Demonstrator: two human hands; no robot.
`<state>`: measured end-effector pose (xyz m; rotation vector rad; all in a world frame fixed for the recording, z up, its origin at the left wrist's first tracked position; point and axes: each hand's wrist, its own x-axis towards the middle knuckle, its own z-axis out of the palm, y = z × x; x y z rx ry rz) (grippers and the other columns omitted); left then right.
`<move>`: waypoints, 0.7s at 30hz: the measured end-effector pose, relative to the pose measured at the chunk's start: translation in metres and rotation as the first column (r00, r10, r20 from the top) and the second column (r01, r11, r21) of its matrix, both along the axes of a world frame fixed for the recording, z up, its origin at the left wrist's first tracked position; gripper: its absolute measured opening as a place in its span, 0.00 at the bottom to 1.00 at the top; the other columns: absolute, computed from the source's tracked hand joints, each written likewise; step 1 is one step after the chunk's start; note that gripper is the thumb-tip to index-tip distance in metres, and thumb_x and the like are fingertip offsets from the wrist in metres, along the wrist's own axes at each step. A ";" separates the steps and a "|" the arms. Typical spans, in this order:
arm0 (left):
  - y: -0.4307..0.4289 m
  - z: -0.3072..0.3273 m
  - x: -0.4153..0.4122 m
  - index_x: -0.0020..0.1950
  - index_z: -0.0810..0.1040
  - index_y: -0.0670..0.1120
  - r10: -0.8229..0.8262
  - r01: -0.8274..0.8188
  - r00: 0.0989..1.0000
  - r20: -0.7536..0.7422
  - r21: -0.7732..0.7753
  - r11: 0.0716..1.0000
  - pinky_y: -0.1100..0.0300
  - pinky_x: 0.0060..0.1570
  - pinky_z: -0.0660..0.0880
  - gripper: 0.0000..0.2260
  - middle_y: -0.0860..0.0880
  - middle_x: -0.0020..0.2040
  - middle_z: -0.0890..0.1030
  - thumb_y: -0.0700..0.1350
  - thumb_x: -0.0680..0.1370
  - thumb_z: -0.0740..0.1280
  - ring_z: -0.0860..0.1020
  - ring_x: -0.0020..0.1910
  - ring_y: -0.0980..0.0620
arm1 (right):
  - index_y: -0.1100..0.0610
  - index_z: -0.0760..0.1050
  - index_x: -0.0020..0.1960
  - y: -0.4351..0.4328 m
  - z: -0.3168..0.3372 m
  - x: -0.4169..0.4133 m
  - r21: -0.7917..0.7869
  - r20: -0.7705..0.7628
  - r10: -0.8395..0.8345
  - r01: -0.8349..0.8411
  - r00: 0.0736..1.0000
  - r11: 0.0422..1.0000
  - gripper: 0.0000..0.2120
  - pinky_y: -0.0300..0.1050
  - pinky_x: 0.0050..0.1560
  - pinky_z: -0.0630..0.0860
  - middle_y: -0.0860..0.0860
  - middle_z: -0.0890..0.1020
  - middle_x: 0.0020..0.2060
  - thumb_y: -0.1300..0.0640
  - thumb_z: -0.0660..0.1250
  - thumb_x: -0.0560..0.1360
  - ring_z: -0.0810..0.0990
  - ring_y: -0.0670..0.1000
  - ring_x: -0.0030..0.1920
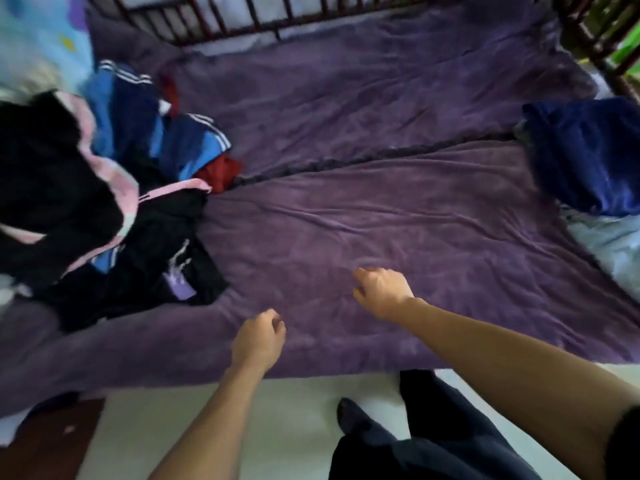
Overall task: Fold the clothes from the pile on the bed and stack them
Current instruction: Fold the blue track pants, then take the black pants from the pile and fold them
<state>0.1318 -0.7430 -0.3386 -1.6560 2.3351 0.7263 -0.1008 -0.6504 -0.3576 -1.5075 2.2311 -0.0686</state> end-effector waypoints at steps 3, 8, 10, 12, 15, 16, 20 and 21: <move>-0.014 0.019 0.054 0.51 0.78 0.48 0.067 -0.067 0.998 -0.022 -0.018 0.998 0.55 0.43 0.73 0.07 0.45 0.48 0.83 0.48 0.77 0.63 0.79 0.51 0.42 | 0.55 0.71 0.58 -0.032 0.012 0.040 0.026 -0.033 0.114 -0.113 0.993 0.993 0.13 0.50 0.44 0.73 0.55 0.81 0.53 0.49 0.59 0.77 0.80 0.61 0.52; -0.057 0.045 0.126 0.56 0.79 0.49 0.161 -0.163 0.986 -0.035 -0.050 0.985 0.55 0.48 0.74 0.10 0.46 0.50 0.83 0.49 0.77 0.64 0.79 0.54 0.44 | 0.52 0.72 0.60 -0.095 0.021 0.091 0.068 -0.015 0.220 -0.219 0.975 0.973 0.13 0.48 0.46 0.73 0.54 0.81 0.54 0.49 0.58 0.78 0.79 0.60 0.53; -0.085 0.052 0.153 0.57 0.78 0.49 0.187 -0.189 0.982 -0.023 -0.065 0.980 0.55 0.50 0.75 0.11 0.48 0.51 0.83 0.50 0.77 0.63 0.79 0.54 0.45 | 0.51 0.72 0.61 -0.126 0.019 0.110 0.077 -0.005 0.236 -0.235 0.972 0.969 0.14 0.47 0.48 0.73 0.54 0.81 0.56 0.48 0.59 0.78 0.79 0.59 0.55; -0.119 0.056 0.180 0.56 0.78 0.49 0.215 -0.216 0.976 -0.019 -0.077 0.973 0.54 0.51 0.75 0.10 0.48 0.50 0.83 0.50 0.78 0.63 0.79 0.54 0.46 | 0.50 0.72 0.61 -0.161 0.015 0.130 0.082 0.022 0.237 -0.238 0.971 0.968 0.15 0.46 0.49 0.73 0.53 0.80 0.57 0.48 0.59 0.77 0.79 0.59 0.55; -0.174 0.060 0.213 0.60 0.78 0.49 0.244 -0.244 0.970 0.003 -0.060 0.968 0.53 0.55 0.75 0.12 0.47 0.53 0.83 0.50 0.78 0.63 0.78 0.56 0.47 | 0.48 0.73 0.61 -0.218 0.006 0.164 0.075 0.077 0.223 -0.228 0.972 0.971 0.14 0.47 0.49 0.74 0.53 0.80 0.56 0.48 0.59 0.77 0.79 0.58 0.55; -0.191 0.062 0.222 0.61 0.77 0.49 0.239 -0.239 0.971 0.009 -0.048 0.970 0.53 0.56 0.74 0.13 0.47 0.54 0.82 0.50 0.78 0.63 0.78 0.57 0.47 | 0.48 0.73 0.61 -0.234 0.006 0.176 0.077 0.092 0.213 -0.220 0.973 0.972 0.14 0.48 0.49 0.74 0.53 0.80 0.56 0.48 0.59 0.77 0.79 0.58 0.55; -0.256 0.070 0.257 0.60 0.77 0.48 0.242 -0.244 0.970 -0.031 -0.059 0.968 0.54 0.51 0.76 0.13 0.47 0.51 0.82 0.49 0.78 0.64 0.79 0.54 0.48 | 0.47 0.73 0.61 -0.296 0.007 0.225 0.081 0.134 0.218 -0.230 0.967 0.970 0.14 0.46 0.49 0.73 0.52 0.81 0.56 0.49 0.60 0.76 0.79 0.57 0.55; -0.271 0.071 0.265 0.60 0.77 0.47 0.244 -0.246 0.969 -0.034 -0.065 0.967 0.55 0.49 0.76 0.12 0.47 0.50 0.82 0.49 0.78 0.64 0.79 0.52 0.48 | 0.48 0.74 0.60 -0.311 0.008 0.235 0.074 0.137 0.224 -0.236 0.965 0.969 0.14 0.46 0.47 0.73 0.52 0.81 0.56 0.49 0.60 0.76 0.79 0.57 0.55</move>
